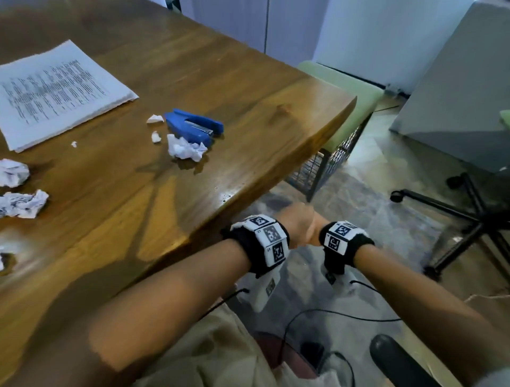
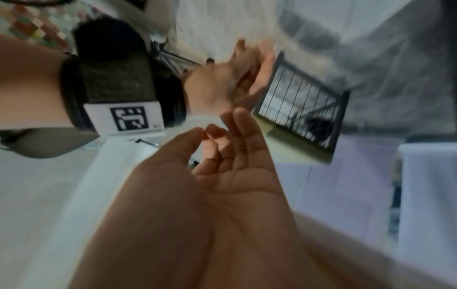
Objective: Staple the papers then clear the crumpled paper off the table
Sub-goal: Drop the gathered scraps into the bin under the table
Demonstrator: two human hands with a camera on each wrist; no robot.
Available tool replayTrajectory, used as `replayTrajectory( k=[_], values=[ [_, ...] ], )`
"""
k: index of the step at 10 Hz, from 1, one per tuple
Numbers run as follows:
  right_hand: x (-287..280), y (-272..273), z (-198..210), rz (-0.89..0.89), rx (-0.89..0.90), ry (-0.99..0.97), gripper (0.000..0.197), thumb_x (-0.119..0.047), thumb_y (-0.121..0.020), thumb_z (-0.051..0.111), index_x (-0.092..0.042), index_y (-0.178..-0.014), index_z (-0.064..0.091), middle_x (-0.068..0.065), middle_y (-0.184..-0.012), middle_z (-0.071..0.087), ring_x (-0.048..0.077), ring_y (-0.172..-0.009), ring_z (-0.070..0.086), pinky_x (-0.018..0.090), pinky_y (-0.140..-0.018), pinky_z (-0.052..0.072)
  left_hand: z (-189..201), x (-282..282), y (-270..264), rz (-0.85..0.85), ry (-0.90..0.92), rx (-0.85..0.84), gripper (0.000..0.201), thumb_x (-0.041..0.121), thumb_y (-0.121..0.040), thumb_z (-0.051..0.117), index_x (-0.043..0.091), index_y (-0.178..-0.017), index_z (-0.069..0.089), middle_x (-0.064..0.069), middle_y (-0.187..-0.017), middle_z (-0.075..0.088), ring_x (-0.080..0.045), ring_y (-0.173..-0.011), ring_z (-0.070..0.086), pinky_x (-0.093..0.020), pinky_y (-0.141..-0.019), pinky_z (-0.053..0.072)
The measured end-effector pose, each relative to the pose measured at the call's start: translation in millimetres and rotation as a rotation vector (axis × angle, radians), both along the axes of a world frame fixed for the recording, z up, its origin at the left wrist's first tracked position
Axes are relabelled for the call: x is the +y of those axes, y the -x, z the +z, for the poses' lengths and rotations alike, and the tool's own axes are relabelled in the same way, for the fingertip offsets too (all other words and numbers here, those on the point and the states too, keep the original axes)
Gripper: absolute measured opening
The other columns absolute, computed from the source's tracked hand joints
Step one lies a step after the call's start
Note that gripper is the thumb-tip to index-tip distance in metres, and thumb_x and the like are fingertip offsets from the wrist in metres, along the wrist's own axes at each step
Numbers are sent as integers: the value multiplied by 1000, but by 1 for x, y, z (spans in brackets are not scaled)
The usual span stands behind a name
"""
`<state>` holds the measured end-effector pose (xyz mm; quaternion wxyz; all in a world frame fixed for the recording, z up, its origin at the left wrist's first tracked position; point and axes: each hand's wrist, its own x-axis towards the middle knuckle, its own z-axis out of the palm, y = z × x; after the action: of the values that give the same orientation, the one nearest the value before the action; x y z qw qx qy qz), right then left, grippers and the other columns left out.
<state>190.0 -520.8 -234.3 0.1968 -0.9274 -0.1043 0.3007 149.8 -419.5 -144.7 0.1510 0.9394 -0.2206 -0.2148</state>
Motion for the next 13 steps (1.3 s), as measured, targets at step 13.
replayTrajectory(
  k=[13],
  values=[
    [47,-59,-414,-282,473,181,55,-46,-42,66,-32,-95,65,0,-97,70,29,-79,69,50,-70,57,-221,53,-32,926,-80,593,15,14,-96,48,10,-84,55,-16,-104,64,-25,-106,61,-31,-89,47]
  ],
)
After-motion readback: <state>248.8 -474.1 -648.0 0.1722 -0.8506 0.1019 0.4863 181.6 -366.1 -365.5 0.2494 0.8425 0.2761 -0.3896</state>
